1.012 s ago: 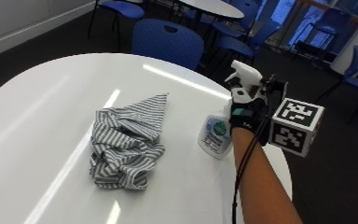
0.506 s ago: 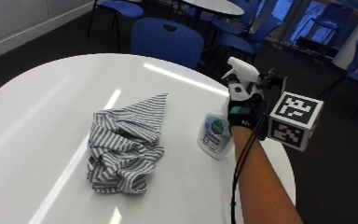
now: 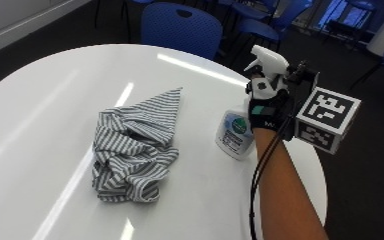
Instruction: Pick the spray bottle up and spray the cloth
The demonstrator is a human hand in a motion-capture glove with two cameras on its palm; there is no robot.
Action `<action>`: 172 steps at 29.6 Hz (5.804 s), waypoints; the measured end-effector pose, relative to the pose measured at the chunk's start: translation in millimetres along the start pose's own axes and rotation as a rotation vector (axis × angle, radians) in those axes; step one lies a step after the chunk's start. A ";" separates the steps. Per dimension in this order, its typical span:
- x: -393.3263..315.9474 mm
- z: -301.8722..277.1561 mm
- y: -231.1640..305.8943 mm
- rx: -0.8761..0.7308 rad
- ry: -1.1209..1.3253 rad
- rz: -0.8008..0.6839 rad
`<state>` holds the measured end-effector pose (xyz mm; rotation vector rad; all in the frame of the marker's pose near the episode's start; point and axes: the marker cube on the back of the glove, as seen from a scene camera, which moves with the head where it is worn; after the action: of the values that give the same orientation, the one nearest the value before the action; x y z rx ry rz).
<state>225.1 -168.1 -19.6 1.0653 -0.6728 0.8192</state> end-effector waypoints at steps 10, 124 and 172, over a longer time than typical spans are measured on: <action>14.7 -5.4 11.6 0.049 0.036 -0.011; -154.9 116.5 55.0 -0.431 -0.335 -0.355; -139.0 182.1 66.7 -0.290 -0.276 -0.233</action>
<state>78.8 -355.8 -37.0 0.9764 -0.8527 0.3621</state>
